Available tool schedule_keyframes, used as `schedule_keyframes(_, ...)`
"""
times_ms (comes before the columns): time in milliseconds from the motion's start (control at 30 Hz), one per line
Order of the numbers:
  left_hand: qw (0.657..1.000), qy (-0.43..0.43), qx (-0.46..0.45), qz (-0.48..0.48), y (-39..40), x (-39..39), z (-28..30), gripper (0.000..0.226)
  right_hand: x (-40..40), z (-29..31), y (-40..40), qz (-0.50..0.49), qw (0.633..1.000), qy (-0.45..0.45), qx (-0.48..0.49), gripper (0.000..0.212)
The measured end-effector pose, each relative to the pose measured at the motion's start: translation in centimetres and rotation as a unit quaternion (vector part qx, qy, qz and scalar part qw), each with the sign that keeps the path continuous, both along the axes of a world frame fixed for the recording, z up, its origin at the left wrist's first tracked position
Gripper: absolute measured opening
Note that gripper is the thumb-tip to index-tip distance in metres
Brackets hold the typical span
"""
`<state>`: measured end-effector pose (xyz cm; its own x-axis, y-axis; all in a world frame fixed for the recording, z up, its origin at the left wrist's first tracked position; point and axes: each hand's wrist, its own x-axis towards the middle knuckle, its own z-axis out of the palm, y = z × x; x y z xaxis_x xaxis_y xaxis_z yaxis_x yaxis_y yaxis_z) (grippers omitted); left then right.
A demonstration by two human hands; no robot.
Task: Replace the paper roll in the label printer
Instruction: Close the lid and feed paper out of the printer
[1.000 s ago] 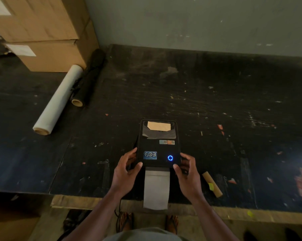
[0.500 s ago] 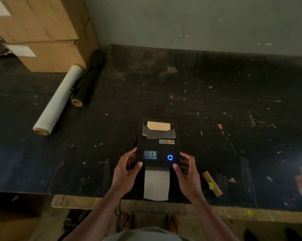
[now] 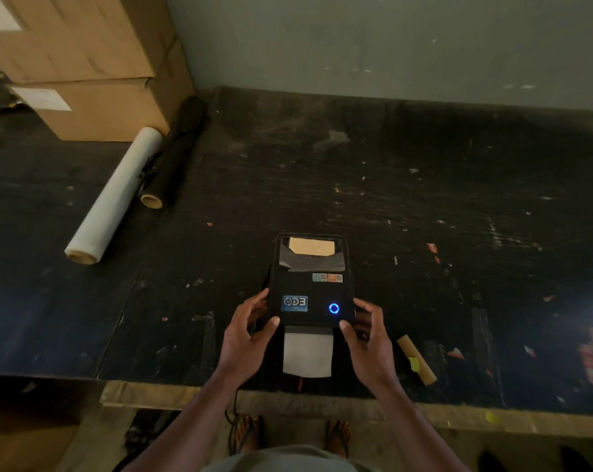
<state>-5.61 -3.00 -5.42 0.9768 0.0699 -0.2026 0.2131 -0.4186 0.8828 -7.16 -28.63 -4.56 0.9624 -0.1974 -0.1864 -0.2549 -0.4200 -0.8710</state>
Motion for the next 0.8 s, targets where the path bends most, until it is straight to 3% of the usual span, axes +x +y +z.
schedule_keyframes(800, 1.000, 0.008, -0.016, 0.000, 0.08, -0.06, 0.13, 0.062, -0.01, -0.22, -0.15, -0.001, 1.000, -0.004, 0.018, 0.053)
